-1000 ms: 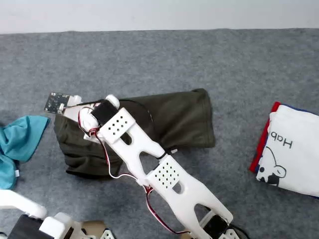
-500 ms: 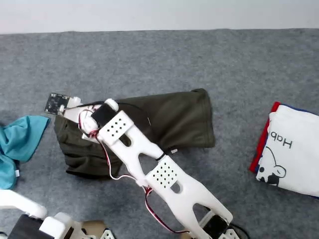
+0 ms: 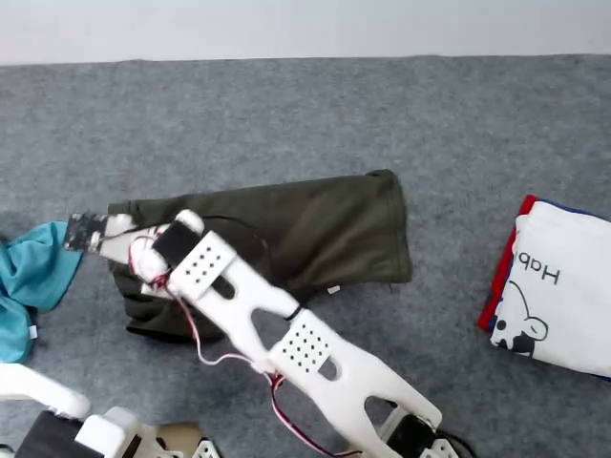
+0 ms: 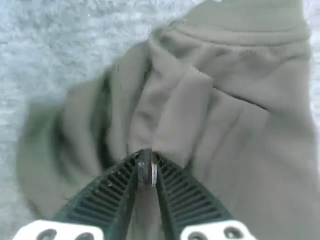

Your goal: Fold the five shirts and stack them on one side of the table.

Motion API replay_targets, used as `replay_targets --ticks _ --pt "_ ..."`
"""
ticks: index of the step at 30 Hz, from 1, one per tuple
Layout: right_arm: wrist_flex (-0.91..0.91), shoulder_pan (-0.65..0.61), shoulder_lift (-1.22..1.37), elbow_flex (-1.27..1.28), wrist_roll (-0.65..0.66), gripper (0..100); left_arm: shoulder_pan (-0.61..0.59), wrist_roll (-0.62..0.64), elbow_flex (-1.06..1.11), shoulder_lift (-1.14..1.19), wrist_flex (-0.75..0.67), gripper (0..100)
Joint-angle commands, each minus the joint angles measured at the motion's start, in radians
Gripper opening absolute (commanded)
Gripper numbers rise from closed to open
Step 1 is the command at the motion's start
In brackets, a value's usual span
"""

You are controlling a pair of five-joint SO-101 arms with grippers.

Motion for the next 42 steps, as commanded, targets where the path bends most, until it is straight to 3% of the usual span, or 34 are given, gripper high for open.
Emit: replay_targets --ticks 1,21,30,38,42 --pt "-0.033 0.076 -0.074 -0.057 -0.003 2.2 0.005 0.003 -0.031 -0.043 -0.017 4" --pt "-0.079 0.272 0.016 -0.058 0.074 1.8 0.005 0.003 -0.031 -0.043 -0.017 4" --pt "-0.074 0.173 -0.064 -0.052 0.071 1.8 0.005 0.003 -0.03 -0.043 -0.017 4" --pt "-0.024 0.081 0.013 -0.051 0.064 1.8 0.005 0.003 -0.031 -0.043 -0.017 4" --pt "0.024 0.035 0.041 -0.055 0.002 1.7 0.003 0.003 -0.036 -0.044 -0.017 4"
